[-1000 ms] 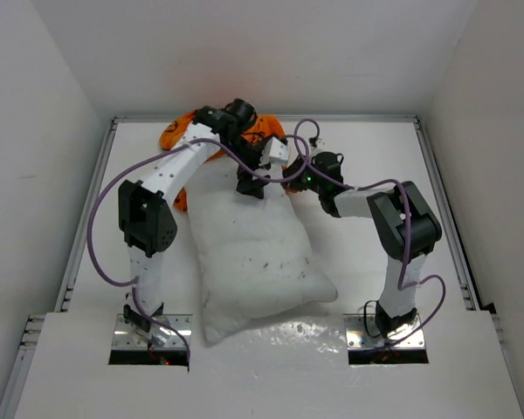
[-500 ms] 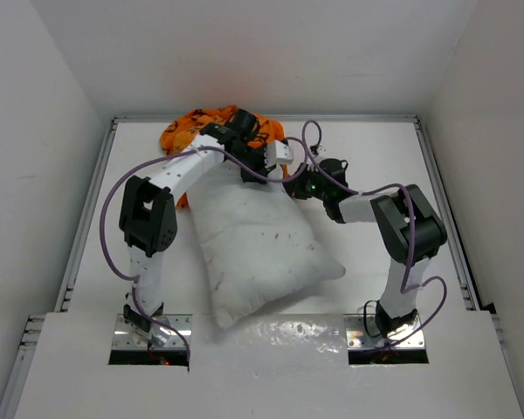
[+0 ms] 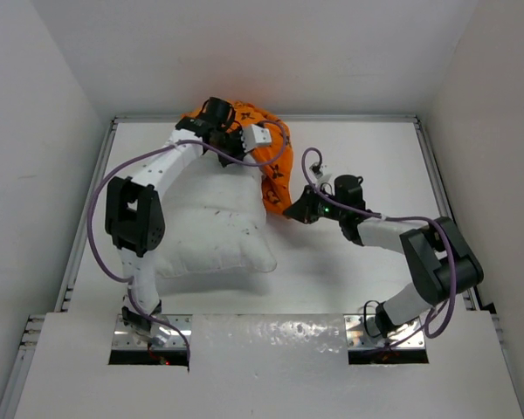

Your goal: Put the pillow into the pillowcase

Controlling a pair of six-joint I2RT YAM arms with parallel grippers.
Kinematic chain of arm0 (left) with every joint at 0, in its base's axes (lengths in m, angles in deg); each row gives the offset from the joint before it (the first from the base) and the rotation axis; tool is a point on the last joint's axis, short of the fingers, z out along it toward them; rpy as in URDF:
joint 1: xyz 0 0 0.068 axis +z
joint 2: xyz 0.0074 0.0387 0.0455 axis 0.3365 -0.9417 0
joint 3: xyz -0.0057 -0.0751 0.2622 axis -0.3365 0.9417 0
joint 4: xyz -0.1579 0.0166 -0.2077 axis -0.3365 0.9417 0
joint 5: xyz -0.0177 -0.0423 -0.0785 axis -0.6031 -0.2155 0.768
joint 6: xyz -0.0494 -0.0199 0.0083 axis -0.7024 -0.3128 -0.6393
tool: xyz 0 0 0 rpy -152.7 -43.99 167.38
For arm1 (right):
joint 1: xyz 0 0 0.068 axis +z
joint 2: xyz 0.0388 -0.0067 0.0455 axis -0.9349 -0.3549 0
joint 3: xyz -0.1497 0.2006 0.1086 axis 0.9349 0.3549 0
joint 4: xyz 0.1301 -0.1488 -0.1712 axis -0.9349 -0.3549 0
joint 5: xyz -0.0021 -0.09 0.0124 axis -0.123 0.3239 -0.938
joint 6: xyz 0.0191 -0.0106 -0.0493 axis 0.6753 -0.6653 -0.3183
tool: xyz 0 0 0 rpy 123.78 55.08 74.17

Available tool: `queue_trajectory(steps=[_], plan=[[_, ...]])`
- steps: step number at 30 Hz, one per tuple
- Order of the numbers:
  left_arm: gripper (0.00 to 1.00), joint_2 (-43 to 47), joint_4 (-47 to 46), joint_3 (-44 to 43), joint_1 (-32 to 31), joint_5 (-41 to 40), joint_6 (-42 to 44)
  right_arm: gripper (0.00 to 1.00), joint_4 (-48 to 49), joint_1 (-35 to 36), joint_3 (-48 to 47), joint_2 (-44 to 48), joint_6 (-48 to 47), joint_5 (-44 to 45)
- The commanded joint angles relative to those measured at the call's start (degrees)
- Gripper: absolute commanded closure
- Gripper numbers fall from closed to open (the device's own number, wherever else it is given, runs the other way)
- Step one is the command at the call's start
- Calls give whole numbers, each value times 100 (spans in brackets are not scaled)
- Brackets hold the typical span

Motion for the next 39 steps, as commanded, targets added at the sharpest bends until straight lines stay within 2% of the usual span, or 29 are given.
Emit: queue_trajectory(steps=[1,2,3,4,5,7,8,11,13,15,16,17,18,19,21,22,23,25,27,29,31,33,37,39], plan=[[100,185,-814,91,-46,-188,23,100,-587,19,17,270,-502,-720],[100,176,-769,117,-108,-107,-30,100,-561,-7,-71,209,-467,-728],[100,167,-751,152,-169,-11,-100,90,-570,-51,-176,121,-267,-694],[100,167,-751,187,-248,260,-292,71,-631,-69,-490,16,-186,-728],[100,167,-794,257,-292,550,-407,40,-814,-95,-824,-203,-168,-894],[92,167,-804,258,-328,815,-697,10,-956,-121,-1029,-293,-264,-861],[72,167,-751,145,-337,912,-794,1,-956,-139,-1064,-197,-299,-712],[40,149,-489,-416,-337,966,-1154,1,-641,-288,-1091,128,-335,87],[28,149,-208,-1039,-302,878,-1418,1,-858,-324,-1459,164,-422,499],[24,184,92,-1471,-249,982,-1437,1,-1281,-324,-1932,103,-581,686],[20,211,337,-1857,-232,1009,-1489,17,-1264,-315,-2031,68,-555,669],[19,237,417,-1991,-197,1018,-1542,50,-1168,-315,-2127,33,-450,625],[9,307,383,-2097,-109,949,-1786,86,-1159,-324,-2328,-63,-345,677],[0,351,270,-2141,-47,826,-1971,100,-1141,-315,-2426,-108,-239,765],[1,465,-255,-1985,259,267,-2480,98,-1106,-280,-2776,-309,-124,827],[8,466,-328,-1775,374,45,-2457,81,-1175,-254,-2918,-380,-133,923],[10,431,-346,-1694,488,-122,-2291,50,-1411,-166,-3085,-459,-159,1167],[17,142,-137,-1667,717,-763,-1825,28,-1728,-69,-3647,-723,-203,1371],[22,-270,145,-1755,823,-1194,-1517,18,-2194,115,-4173,-872,-334,1748],[22,-377,-20,-1598,858,-1424,-1559,14,-2432,335,-4473,-1057,-509,2038],[15,-299,-871,-1160,859,-1495,-1866,11,-2468,475,-4589,-1215,-554,2163],[14,-229,-1555,-1035,850,-1513,-2243,10,-2617,660,-4781,-1329,-555,2294],[19,-360,-1999,-1034,858,-1820,-2527,8,-2978,1002,-4993,-1541,-590,2523],[25,-422,-1815,-965,850,-1505,-2335,7,-3057,1073,-4976,-1628,-572,2558]])
